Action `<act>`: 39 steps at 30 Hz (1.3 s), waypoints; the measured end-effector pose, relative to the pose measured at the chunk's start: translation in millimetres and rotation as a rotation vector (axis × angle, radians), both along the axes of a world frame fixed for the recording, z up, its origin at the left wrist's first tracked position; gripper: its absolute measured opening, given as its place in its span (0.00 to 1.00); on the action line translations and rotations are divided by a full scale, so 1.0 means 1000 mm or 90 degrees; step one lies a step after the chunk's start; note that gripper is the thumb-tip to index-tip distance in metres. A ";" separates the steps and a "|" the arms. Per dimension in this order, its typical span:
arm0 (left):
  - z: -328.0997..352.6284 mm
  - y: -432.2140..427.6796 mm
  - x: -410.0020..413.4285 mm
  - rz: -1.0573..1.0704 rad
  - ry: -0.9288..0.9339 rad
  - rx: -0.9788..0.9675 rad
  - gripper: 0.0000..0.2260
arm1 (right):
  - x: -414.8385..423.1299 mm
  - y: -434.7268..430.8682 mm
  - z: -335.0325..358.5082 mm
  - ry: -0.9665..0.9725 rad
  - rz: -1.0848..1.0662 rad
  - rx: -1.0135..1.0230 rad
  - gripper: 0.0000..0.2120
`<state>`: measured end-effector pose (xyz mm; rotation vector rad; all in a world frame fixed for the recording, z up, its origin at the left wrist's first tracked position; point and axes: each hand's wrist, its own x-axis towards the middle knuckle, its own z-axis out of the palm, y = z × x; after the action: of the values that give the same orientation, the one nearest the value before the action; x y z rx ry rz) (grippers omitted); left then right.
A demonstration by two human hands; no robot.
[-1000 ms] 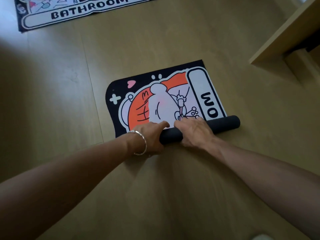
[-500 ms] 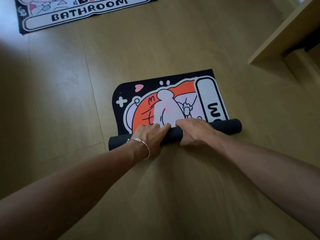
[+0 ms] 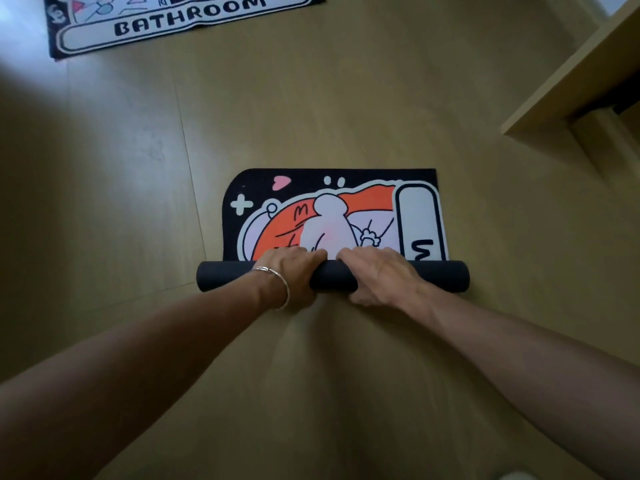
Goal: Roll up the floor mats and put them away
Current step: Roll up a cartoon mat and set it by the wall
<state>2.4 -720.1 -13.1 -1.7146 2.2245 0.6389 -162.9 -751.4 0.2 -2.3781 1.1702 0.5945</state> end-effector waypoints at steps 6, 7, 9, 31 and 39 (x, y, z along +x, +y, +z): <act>0.000 0.012 -0.010 -0.061 -0.054 -0.082 0.22 | 0.000 -0.004 0.003 0.029 -0.076 0.144 0.21; -0.001 0.012 -0.012 -0.065 -0.054 -0.081 0.20 | 0.000 -0.004 0.004 0.026 -0.086 0.167 0.22; -0.001 0.007 -0.011 -0.043 -0.047 -0.038 0.18 | 0.001 0.002 0.003 0.020 -0.071 0.137 0.22; 0.005 -0.014 -0.007 0.016 -0.016 0.028 0.19 | 0.005 -0.011 0.005 0.002 -0.029 -0.010 0.24; 0.010 -0.018 -0.011 -0.048 -0.048 -0.095 0.23 | 0.003 -0.027 0.009 -0.012 -0.116 0.110 0.23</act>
<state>-8.7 -738.5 -3.4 -1.6837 2.3215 0.3937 -159.6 -778.4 9.5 -2.1021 1.2581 0.5856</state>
